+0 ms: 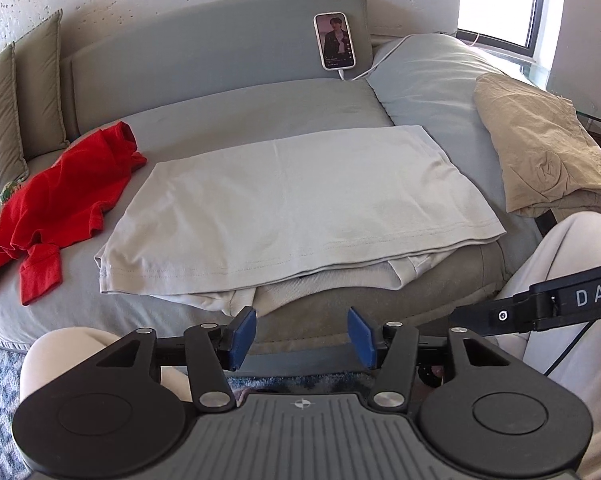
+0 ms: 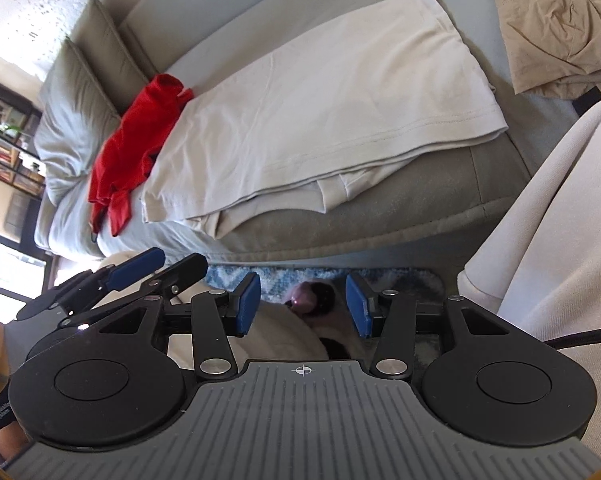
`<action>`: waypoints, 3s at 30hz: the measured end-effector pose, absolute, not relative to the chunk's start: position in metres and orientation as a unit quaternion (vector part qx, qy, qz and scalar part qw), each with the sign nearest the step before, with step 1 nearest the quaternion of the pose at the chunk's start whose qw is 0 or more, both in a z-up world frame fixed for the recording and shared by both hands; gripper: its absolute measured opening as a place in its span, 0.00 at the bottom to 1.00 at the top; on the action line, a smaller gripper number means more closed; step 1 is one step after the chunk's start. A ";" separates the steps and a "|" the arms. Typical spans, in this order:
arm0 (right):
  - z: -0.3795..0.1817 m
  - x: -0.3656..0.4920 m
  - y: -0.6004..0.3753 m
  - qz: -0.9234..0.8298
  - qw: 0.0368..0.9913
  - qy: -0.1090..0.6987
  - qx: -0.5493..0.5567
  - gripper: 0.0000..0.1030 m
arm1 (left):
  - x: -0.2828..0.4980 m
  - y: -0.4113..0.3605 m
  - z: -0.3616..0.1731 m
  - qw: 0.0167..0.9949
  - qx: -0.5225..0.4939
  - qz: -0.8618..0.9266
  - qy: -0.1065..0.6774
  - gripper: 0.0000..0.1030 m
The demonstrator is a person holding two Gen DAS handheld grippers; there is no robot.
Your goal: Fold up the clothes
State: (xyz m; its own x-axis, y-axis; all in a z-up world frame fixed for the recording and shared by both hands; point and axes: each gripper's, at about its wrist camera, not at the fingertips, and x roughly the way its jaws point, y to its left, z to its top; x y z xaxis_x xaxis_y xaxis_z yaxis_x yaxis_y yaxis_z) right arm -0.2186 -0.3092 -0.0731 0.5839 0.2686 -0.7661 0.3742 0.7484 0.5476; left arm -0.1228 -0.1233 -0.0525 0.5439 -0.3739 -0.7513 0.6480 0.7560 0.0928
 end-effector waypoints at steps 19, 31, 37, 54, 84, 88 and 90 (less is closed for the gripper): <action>-0.067 -0.227 -0.389 -0.159 0.805 0.316 0.477 0.75 | -0.088 -0.126 -0.062 0.895 0.102 -0.212 0.380 0.69; -0.128 -0.209 -0.404 -0.181 0.748 0.326 0.549 0.60 | -0.063 -0.146 -0.083 0.900 0.107 -0.227 0.356 0.62; -0.146 -0.188 -0.405 -0.213 0.752 0.333 0.527 0.51 | -0.033 -0.156 -0.116 0.885 0.106 -0.240 0.384 0.57; -0.164 -0.143 -0.420 -0.277 0.790 0.295 0.460 0.56 | -0.027 -0.147 -0.132 0.882 0.090 -0.251 0.388 0.59; -0.042 -0.042 -0.263 -0.155 0.926 0.334 0.082 0.05 | 0.030 -0.001 -0.043 0.916 -0.015 -0.164 0.365 0.62; -0.047 -0.002 -0.200 -0.084 0.931 0.352 0.039 0.05 | 0.032 0.024 -0.040 0.923 -0.033 -0.130 0.361 0.62; -0.067 0.018 -0.174 -0.052 0.920 0.386 0.031 0.05 | 0.033 0.033 -0.042 0.921 -0.045 -0.128 0.366 0.62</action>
